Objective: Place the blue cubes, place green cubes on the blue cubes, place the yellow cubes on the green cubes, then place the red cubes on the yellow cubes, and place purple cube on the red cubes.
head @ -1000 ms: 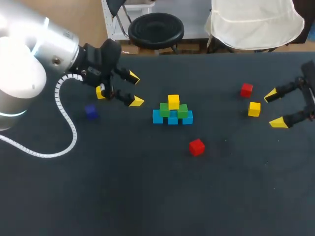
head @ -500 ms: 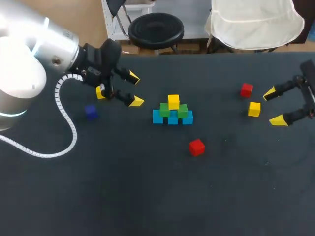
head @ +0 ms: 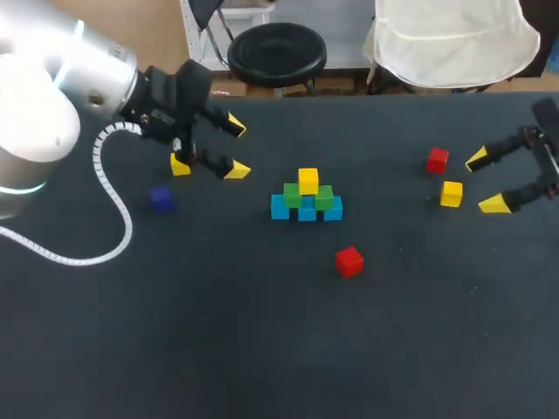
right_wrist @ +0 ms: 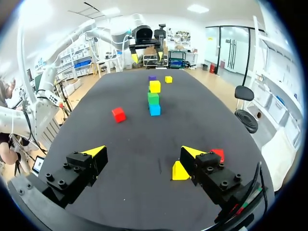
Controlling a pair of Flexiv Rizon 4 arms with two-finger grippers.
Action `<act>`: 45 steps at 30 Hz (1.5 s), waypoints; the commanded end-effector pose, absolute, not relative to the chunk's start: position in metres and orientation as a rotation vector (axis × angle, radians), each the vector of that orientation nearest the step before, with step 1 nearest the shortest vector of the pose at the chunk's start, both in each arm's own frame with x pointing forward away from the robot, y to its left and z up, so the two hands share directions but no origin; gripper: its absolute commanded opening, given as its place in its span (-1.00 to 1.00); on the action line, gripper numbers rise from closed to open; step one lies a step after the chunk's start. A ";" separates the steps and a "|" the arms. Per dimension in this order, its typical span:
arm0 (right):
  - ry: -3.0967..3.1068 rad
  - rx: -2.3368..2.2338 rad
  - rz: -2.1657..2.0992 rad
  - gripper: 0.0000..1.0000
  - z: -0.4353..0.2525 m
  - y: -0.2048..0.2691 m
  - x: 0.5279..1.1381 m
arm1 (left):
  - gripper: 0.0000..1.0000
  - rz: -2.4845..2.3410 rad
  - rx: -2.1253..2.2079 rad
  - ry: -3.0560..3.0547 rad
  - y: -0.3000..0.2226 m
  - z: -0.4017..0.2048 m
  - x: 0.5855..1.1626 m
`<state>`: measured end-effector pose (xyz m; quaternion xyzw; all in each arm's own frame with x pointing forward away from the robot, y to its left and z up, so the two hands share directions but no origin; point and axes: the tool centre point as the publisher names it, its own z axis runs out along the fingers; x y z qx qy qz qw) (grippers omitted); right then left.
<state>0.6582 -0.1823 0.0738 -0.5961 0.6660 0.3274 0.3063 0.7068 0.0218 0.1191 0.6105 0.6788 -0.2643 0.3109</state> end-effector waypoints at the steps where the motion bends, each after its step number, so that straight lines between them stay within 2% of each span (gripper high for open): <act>1: 1.770 -1.565 0.857 1.00 0.074 -0.185 0.650 | 1.00 -0.731 1.637 1.797 0.025 0.114 0.725; 18: 1.707 -1.531 0.925 1.00 0.034 -0.184 0.659 | 1.00 -0.715 1.654 1.809 0.032 0.111 0.727; 45: 1.715 -1.472 0.917 1.00 0.010 -0.191 0.694 | 1.00 -0.715 1.654 1.809 0.032 0.111 0.727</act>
